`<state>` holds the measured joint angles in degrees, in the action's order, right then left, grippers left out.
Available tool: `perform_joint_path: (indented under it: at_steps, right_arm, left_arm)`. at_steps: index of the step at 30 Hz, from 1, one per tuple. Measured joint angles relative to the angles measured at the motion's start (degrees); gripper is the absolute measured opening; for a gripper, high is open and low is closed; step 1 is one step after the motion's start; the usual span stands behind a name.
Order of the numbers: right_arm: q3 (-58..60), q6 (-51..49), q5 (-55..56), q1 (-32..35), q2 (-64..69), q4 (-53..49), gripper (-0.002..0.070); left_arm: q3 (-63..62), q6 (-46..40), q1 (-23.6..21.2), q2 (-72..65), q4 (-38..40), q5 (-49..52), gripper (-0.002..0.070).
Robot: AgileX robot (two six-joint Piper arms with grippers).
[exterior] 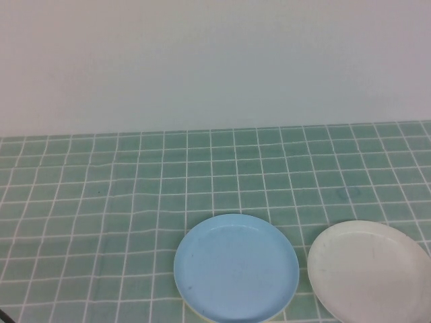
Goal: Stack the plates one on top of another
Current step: Pick up the white plate
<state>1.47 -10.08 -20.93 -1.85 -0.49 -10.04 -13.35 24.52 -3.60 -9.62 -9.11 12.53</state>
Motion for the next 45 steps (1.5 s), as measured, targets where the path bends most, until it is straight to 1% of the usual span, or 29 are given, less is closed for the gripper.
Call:
perform_joint_path:
  at_steps: [1,2,4,7,9,12,16,18,22,24,26,45]
  right_arm:
    - [0.0,0.0,0.0,0.0,0.0,0.0,-0.0002]
    - [0.0,0.0,0.0,0.0,0.0,0.0,-0.0002]
    - [0.0,0.0,0.0,0.0,0.0,0.0,-0.0002]
    - [0.0,0.0,0.0,0.0,0.0,0.0,-0.0002]
    - [0.0,0.0,0.0,0.0,0.0,0.0,-0.0002]
    - [0.0,0.0,0.0,0.0,0.0,0.0,-0.0002]
    - [0.0,0.0,0.0,0.0,0.0,0.0,-0.0002]
    - [0.0,0.0,0.0,0.0,0.0,0.0,-0.0002]
    - [0.0,0.0,0.0,0.0,0.0,0.0,-0.0002]
    - [0.0,0.0,0.0,0.0,0.0,0.0,-0.0002]
    - [0.0,0.0,0.0,0.0,0.0,0.0,-0.0002]
    - [0.0,0.0,0.0,0.0,0.0,0.0,-0.0002]
  left_arm:
    - [1.1,1.2,0.0,1.2,-0.8,0.0,0.0]
    - [2.2,0.6,0.0,2.8,-1.0,0.0,0.0]
    - [3.6,-3.9,0.0,6.0,-0.3,0.0,0.0]
    - [5.4,-15.1,0.0,10.1,6.0,0.3,0.0]
    - [6.9,-19.5,0.0,11.4,11.3,1.3,0.0]
    - [8.0,-19.6,0.4,11.2,14.1,5.8,0.0]
    - [10.0,-21.5,2.6,11.2,12.1,6.8,0.0]
    - [11.6,-21.5,5.0,11.2,11.7,5.6,0.0]
    - [15.2,-20.6,11.6,11.2,11.4,3.4,0.0]
    - [15.3,-18.9,14.1,11.2,9.6,6.0,0.0]
    - [15.3,-18.6,15.7,11.2,8.4,5.6,0.0]
    - [15.3,-18.5,16.0,11.2,8.6,5.9,0.0]
